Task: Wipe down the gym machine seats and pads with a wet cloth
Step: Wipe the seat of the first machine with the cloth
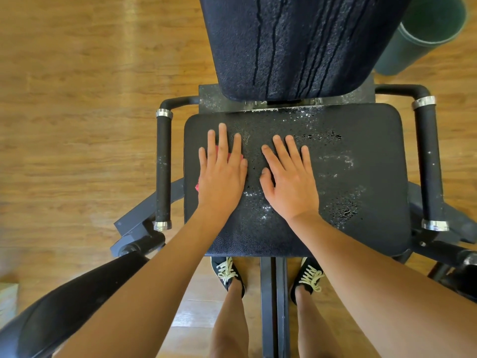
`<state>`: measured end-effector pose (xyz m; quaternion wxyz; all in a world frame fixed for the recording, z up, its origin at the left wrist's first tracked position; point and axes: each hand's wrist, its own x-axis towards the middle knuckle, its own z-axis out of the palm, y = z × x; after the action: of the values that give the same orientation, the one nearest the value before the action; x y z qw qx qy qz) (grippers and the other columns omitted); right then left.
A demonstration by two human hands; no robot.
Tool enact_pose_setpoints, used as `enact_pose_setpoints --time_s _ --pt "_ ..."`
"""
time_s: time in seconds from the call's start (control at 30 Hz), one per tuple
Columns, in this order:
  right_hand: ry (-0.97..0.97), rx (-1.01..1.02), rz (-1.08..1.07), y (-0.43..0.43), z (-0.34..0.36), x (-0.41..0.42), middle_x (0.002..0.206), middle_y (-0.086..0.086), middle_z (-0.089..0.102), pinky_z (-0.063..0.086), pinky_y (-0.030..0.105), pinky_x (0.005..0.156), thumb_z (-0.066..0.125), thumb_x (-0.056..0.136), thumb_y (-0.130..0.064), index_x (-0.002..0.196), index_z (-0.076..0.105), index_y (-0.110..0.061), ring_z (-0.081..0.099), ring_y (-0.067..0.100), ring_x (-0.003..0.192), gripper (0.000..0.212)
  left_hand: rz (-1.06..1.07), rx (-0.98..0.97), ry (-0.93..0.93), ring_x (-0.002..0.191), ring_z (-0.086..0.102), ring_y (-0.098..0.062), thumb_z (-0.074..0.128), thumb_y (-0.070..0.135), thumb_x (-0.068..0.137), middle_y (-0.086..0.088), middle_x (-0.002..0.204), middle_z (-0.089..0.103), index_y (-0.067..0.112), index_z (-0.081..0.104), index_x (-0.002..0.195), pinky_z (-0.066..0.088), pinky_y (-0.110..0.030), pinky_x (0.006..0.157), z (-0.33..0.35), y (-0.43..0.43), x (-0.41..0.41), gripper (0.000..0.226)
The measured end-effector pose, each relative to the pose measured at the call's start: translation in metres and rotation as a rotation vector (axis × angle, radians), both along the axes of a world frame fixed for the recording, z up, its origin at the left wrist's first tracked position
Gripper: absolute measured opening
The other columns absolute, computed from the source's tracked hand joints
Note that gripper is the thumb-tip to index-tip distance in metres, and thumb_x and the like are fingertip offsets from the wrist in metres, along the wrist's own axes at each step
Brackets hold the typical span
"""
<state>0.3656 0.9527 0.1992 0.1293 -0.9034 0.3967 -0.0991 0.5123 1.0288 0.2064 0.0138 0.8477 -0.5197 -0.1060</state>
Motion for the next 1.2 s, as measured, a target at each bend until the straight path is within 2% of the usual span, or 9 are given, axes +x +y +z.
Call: enact_pose_setpoints --time_s 0.23,0.43,0.6,0.9,1.2 --pt "-0.019 -0.012 -0.008 0.001 -0.003 0.0 0.163 0.013 0.04 0.016 0.056 0.127 0.043 0.104 -0.027 0.149 0.052 -0.014 0.026 0.034 0.155 0.048 0.07 -0.026 0.016 0.156 0.003 -0.038 0.017 0.038 0.108 -0.019 0.169 0.004 0.012 0.022 0.16 0.015 -0.056 0.123 -0.002 -0.038 0.013 0.058" --pt "-0.014 -0.001 -0.005 0.001 -0.001 0.0 0.164 0.012 0.038 0.016 0.056 0.127 0.043 0.105 -0.027 0.151 0.05 -0.014 0.024 0.034 0.156 0.048 0.002 -0.042 0.011 0.156 0.004 -0.038 0.024 0.033 0.11 -0.016 0.17 0.007 0.011 0.021 0.16 0.02 -0.057 0.123 0.0 -0.005 0.002 0.055" --pt "-0.007 0.0 -0.001 0.001 -0.002 0.0 0.164 0.012 0.037 0.014 0.055 0.128 0.041 0.105 -0.028 0.152 0.049 -0.015 0.023 0.033 0.156 0.049 0.064 0.014 0.028 0.156 0.007 -0.038 0.028 0.034 0.109 -0.015 0.169 0.011 0.012 0.025 0.159 0.021 -0.058 0.121 0.001 0.039 -0.027 0.054" --pt "-0.002 0.002 -0.001 0.001 -0.002 0.001 0.164 0.012 0.037 0.015 0.055 0.128 0.039 0.105 -0.029 0.151 0.049 -0.015 0.023 0.033 0.156 0.05 0.172 -0.027 0.06 0.156 0.003 -0.037 0.02 0.036 0.108 -0.016 0.17 0.005 0.013 0.022 0.16 0.016 -0.059 0.123 -0.001 -0.009 -0.004 0.057" --pt "-0.015 0.0 -0.002 0.001 -0.001 0.0 0.164 0.012 0.038 0.016 0.056 0.127 0.043 0.105 -0.027 0.151 0.05 -0.015 0.024 0.033 0.156 0.048 0.075 -0.026 0.054 0.156 0.007 -0.037 0.03 0.031 0.109 -0.013 0.17 0.01 0.011 0.022 0.159 0.025 -0.055 0.122 0.001 0.038 -0.031 0.054"
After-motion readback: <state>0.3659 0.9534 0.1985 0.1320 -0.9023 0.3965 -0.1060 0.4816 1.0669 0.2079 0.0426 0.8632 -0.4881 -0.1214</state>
